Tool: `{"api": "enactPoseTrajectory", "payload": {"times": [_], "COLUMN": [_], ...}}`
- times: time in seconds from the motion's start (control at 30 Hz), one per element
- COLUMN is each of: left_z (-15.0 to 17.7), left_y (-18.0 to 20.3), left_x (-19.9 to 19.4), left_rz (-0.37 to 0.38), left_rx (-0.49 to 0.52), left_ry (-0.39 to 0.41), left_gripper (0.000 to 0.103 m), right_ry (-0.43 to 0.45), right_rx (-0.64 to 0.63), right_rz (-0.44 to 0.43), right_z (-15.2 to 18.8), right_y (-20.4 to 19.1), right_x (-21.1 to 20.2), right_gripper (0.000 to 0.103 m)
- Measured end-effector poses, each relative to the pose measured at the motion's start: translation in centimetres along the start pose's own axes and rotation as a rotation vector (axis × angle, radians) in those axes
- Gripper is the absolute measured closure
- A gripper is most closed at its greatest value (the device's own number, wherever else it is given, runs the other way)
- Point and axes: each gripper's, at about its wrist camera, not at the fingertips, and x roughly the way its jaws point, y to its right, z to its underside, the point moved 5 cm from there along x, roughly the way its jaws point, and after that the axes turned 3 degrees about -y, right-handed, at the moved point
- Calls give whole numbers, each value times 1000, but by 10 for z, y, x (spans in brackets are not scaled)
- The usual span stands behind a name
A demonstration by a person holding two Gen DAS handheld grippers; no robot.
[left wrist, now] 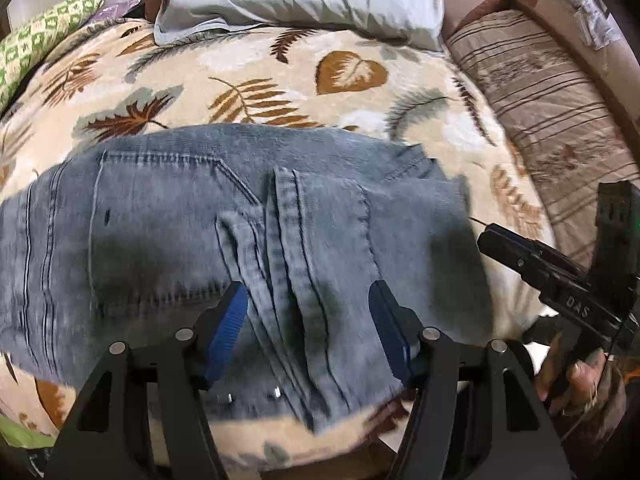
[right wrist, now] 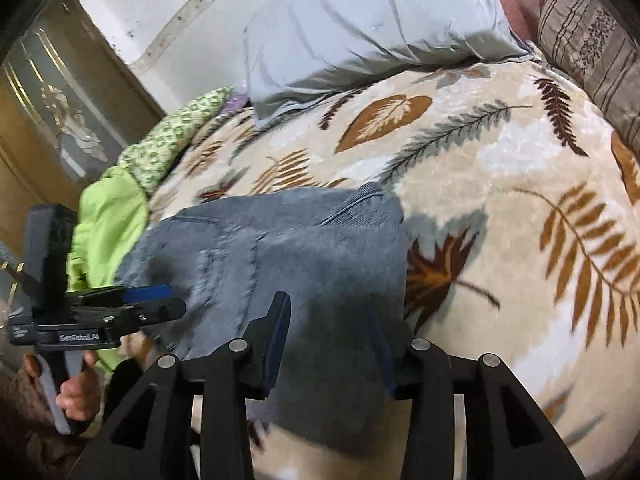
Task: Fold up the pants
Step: 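Open both tools and press the folded jeans flat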
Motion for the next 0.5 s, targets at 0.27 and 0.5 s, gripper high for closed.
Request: {"api": "enactPoseTrajectory", "payload": {"times": [0.27, 0.5], "left_z": [3, 6], "left_y": [-1, 8], "left_x": [32, 36], "left_rz": [-62, -44], "left_rx": [31, 71], "left_ry": [-17, 0], "left_gripper": [36, 19], "right_ry": [-40, -40], "right_rx": [46, 36], "right_rz": [26, 47], "right_z": [13, 13], "right_y": [13, 12], "right_x": [38, 39], "right_gripper": [63, 61]}}
